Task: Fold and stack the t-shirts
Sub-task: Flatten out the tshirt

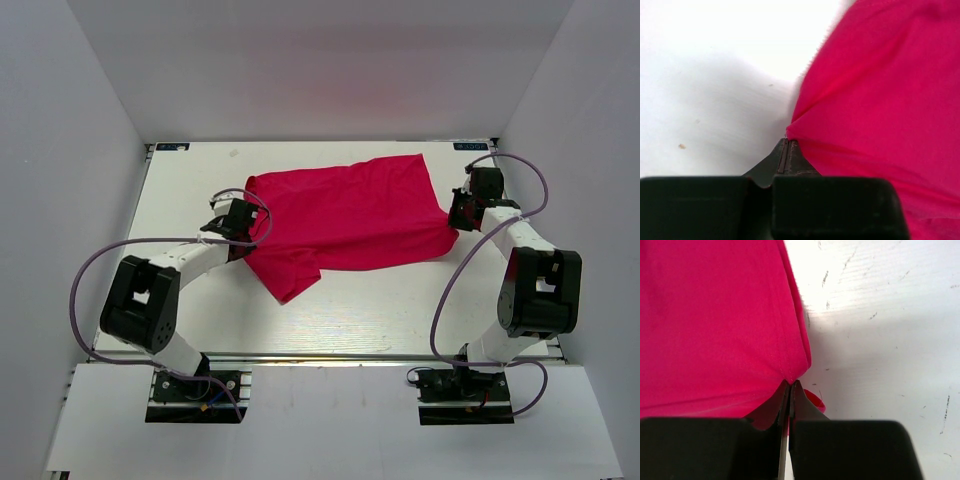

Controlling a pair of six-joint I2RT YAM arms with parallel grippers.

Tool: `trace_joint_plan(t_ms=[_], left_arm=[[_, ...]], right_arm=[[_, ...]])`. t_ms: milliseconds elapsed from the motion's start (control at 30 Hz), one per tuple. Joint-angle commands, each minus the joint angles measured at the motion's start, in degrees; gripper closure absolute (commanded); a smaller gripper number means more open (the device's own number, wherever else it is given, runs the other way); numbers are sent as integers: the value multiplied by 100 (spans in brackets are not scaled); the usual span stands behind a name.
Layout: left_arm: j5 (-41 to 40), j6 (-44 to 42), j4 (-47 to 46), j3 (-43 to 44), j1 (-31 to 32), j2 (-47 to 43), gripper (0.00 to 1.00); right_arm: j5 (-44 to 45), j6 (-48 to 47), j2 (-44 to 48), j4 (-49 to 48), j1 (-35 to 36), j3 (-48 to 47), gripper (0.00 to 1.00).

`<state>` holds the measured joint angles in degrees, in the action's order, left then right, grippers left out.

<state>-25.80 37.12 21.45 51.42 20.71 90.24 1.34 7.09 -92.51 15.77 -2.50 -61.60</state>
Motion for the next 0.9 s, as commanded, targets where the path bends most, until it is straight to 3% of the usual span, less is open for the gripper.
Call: trace_joint_plan(t_ms=[0,333,433,533,567,867], left_arm=[[-347,208,281,-193,-146,-463,100],[401,-407,-563,-572,-146,-1008,100],[602,-460,-677,-624,-146,-1008,100],[664,-460,-730,-624,-146,-955,100],[664,-460,-730,-624,-146,-903,100],[488,-513,-432,-607,-146,-973,100]], right_arm=[[375,3,-109,172,-5,-133,100],[-377,-68,-4,435,4,-194,97],[-608,11,-83,751,4,-212,89],[-268,336,-136,1305,13,-282,91],[56,406,-101,1462,22,-256,100],[737,785,988,1842,-13,-211,100]])
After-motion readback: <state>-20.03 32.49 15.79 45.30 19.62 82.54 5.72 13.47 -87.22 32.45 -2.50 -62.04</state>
